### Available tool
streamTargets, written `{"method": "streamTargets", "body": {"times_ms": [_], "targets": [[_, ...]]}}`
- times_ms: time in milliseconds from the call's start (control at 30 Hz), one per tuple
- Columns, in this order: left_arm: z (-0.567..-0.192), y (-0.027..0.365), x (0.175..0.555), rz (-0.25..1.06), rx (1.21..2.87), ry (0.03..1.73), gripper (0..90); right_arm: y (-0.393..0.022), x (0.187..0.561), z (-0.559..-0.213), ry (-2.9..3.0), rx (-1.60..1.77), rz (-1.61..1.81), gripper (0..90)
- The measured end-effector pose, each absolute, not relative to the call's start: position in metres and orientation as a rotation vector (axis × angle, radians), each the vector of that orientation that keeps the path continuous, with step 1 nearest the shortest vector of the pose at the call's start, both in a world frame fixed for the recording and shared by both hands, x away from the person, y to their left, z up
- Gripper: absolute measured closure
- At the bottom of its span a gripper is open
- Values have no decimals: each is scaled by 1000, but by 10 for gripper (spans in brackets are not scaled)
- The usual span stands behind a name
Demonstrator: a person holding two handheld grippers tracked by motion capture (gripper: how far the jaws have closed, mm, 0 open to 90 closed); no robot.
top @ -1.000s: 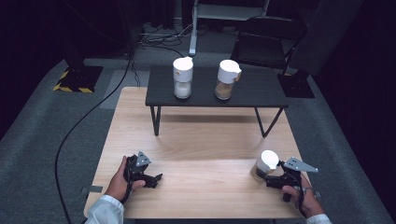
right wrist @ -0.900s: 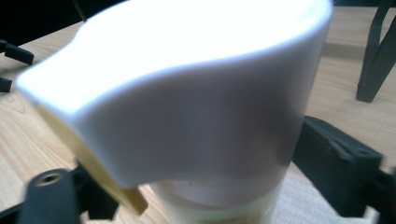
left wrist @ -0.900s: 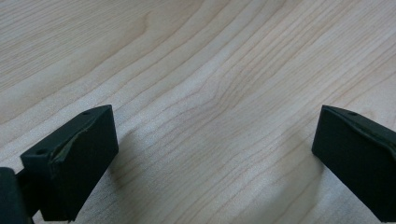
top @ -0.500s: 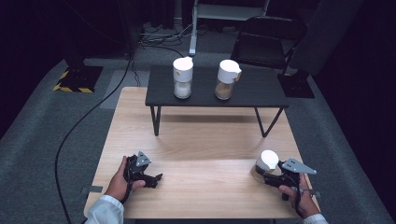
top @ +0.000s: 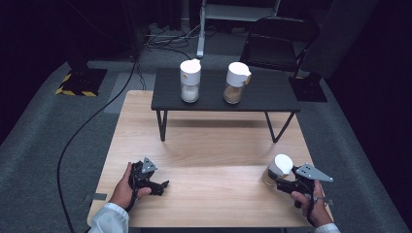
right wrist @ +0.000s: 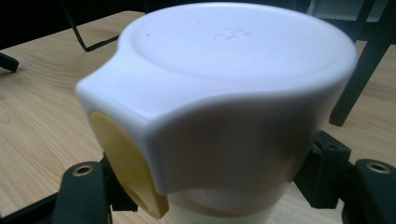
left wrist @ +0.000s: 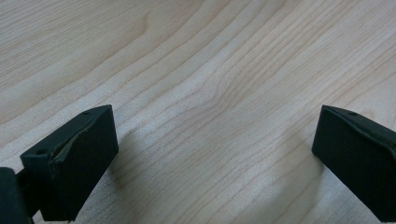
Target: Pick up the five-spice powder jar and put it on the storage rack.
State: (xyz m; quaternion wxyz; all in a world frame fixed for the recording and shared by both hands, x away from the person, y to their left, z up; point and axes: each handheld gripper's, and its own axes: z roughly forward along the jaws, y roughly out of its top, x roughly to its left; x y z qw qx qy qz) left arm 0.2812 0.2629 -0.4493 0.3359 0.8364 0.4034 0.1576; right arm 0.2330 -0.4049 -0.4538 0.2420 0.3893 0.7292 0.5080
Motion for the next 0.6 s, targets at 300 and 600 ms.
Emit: {"method": "streamTargets", "body": {"times_ms": [300, 600], "targets": [[-449, 263, 281, 411, 2181, 1052, 0, -396, 230, -441, 1980, 1084, 1350, 298], [-449, 263, 281, 411, 2182, 1052, 0, -387, 230, -424, 1971, 1098, 1316, 298]]}}
